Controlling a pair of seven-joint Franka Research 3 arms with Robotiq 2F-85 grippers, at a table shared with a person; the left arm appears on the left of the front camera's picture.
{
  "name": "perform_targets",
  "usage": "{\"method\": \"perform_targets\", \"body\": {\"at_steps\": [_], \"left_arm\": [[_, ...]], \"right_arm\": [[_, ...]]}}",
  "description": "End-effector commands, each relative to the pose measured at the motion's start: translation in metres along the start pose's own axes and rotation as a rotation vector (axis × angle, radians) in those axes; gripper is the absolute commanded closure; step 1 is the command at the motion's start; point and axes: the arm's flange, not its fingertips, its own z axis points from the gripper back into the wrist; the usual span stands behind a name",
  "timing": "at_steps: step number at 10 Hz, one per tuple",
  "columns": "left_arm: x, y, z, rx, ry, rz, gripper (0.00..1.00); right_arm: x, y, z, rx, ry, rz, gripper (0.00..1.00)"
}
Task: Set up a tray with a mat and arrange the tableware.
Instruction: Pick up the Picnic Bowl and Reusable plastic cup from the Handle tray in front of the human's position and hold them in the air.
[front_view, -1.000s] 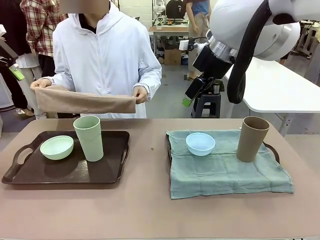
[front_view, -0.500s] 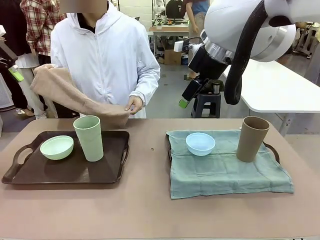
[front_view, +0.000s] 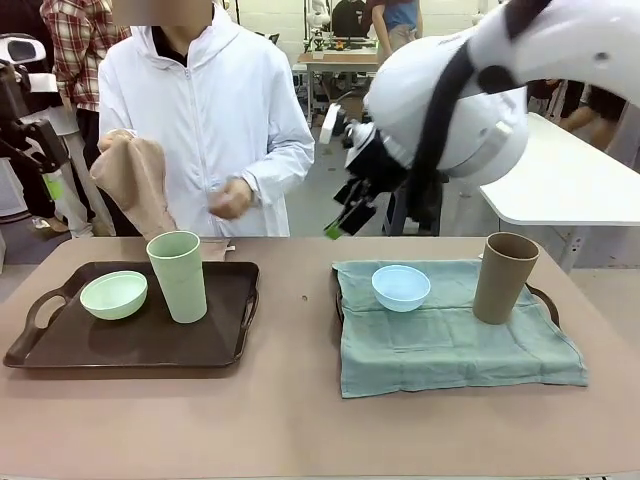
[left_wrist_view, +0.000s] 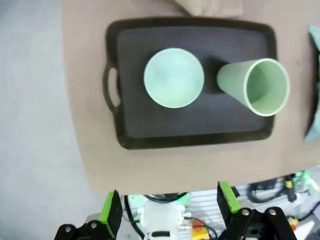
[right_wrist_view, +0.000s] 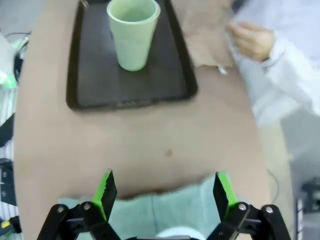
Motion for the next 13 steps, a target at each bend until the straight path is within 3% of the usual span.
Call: {"method": "perform_targets", "body": {"at_steps": [1, 6, 10, 13], "left_arm": [[0.010, 0.003, -0.022, 0.048, 0.005, 0.026, 0.00], [0.023, 0.016, -0.072, -0.069, 0.038, -0.021, 0.00], [0.030, 0.019, -0.098, -0.149, 0.051, -0.049, 0.00], [0.031, 0.018, -0.105, -0.160, 0.070, -0.068, 0.00]], "right_arm": [[0.009, -0.009, -0.046, 0.135, -0.100, 0.069, 0.00], [0.054, -0.006, -0.122, 0.243, -0.175, 0.246, 0.00], [0.076, -0.013, -0.166, 0.292, -0.113, 0.159, 0.00], [0.071, -0.012, -0.169, 0.287, -0.074, 0.121, 0.00]]}}
